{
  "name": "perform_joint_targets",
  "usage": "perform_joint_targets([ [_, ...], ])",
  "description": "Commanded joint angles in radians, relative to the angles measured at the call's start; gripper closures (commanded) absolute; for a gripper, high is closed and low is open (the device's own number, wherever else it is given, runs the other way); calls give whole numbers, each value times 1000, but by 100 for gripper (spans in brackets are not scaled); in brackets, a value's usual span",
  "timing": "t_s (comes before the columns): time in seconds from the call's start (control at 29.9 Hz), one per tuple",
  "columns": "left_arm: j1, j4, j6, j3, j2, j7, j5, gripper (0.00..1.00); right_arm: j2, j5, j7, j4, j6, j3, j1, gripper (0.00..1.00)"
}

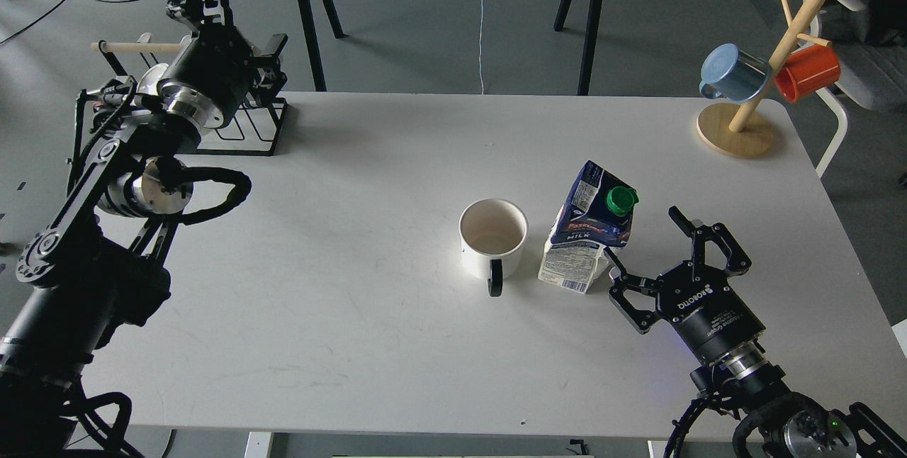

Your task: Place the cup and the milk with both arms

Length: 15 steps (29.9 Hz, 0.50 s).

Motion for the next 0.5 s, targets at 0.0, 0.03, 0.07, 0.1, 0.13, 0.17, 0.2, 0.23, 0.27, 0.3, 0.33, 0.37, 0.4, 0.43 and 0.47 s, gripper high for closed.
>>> perform_joint_targets([
  [0.0, -1, -2, 0, 0, 1, -1, 0, 1, -36, -1, -5, 51, 0, -6, -13, 1],
  [0.03, 0, -2, 0, 0, 1, -1, 0, 1, -51, -1, -8, 59, 0, -3, -19, 1],
  [0.07, 0, -2, -2, -1, 3, -1, 0, 1, -70, 1, -8, 66, 0, 5, -30, 1],
  [0.1, 0, -2, -2, -1, 3, -1, 0, 1, -90, 1, -8, 74, 0, 10, -38, 1],
  [0.13, 0, -2, -2, -1, 3, -3, 0, 1, -113, 2, -8, 80, 0, 20, -47, 1],
  [0.17, 0, -2, -2, -1, 3, -3, 0, 1, -133, 2, -8, 83, 0, 30, -53, 1],
  [0.2, 0, -2, -2, -1, 1, -3, 0, 0, -157, 8, -9, 85, 0, 42, -62, 1],
  [0.23, 0, -2, -2, -1, 0, -3, 0, 1, -177, 16, -9, 88, 0, 51, -72, 1],
  [0.27, 0, -2, -2, -1, 0, -3, 0, 1, -202, 28, -9, 91, 0, 62, -81, 1],
  [0.3, 0, -2, -2, -1, -2, -6, 0, 1, -223, 43, -9, 91, 0, 72, -88, 1],
  [0.33, 0, -2, -2, -1, -2, -9, 0, 1, -255, 65, -9, 91, 0, 88, -93, 1],
  [0.37, 0, -2, -2, -1, -3, -9, 0, 1, -277, 80, -9, 91, 0, 100, -93, 1],
  [0.4, 0, -2, -2, -3, -3, -9, -1, 1, -306, 105, -8, 91, 0, 121, -93, 1],
  [0.43, 0, -4, -3, -1, -3, -9, -1, 1, -323, 128, -8, 86, 0, 144, -93, 1],
  [0.47, 0, -4, -3, -1, -2, -9, 0, 1, -335, 146, -6, 80, 0, 167, -87, 1],
])
